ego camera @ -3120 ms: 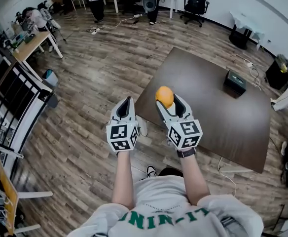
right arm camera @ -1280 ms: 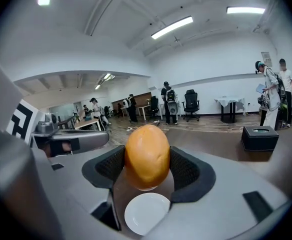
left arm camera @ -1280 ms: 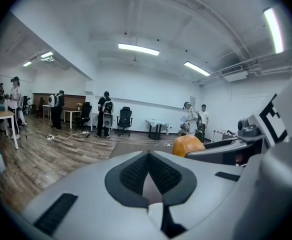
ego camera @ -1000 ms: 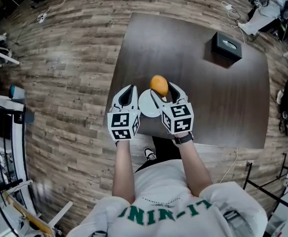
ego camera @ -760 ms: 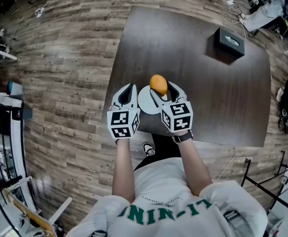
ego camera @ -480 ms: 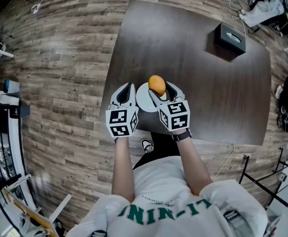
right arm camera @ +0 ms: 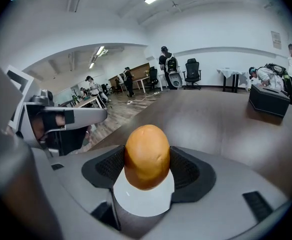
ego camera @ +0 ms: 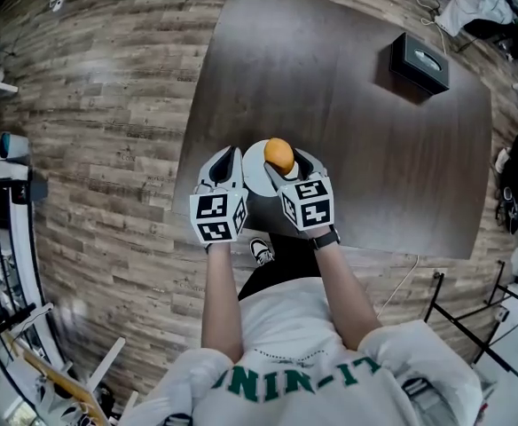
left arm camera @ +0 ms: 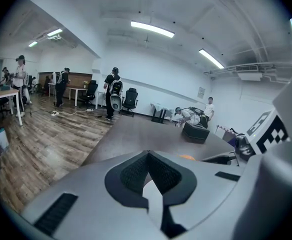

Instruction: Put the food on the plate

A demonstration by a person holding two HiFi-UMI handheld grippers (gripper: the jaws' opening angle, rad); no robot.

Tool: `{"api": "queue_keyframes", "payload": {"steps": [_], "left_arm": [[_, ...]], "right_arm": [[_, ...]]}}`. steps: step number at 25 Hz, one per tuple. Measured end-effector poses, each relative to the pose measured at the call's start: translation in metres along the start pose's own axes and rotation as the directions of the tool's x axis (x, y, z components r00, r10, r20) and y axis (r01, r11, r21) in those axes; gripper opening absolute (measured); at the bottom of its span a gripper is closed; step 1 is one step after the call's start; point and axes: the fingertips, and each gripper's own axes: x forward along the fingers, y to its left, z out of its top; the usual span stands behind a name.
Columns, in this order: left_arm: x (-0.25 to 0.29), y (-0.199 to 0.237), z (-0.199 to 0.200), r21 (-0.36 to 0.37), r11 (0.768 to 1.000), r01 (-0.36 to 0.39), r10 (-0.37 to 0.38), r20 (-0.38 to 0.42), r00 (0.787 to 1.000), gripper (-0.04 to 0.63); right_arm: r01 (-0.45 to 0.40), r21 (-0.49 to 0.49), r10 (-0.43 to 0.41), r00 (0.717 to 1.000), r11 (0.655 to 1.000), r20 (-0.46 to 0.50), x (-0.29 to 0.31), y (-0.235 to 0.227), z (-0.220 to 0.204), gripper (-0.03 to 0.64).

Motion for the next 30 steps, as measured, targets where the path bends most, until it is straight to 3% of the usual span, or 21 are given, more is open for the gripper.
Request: {"api": "queue_keyframes", "payload": {"steps": [18,30], "left_arm": [[0.013,0.003,-0.039,0.006,1.0,-0.006,0.007,-0.078,0.997,0.012],[0.008,0.0,-0.039,0.006,1.0,0.0,0.0,-0.075,0.997,0.012]], "right_arm": [[-0.024,0.045,0.029,0.992,0.999,-0.122,0.035,-0.002,-0.057,0.298],[-0.034,0.043,0.038,0.994,0.998,-0.102,0.041,0.001,-0.054,0.328]]}}
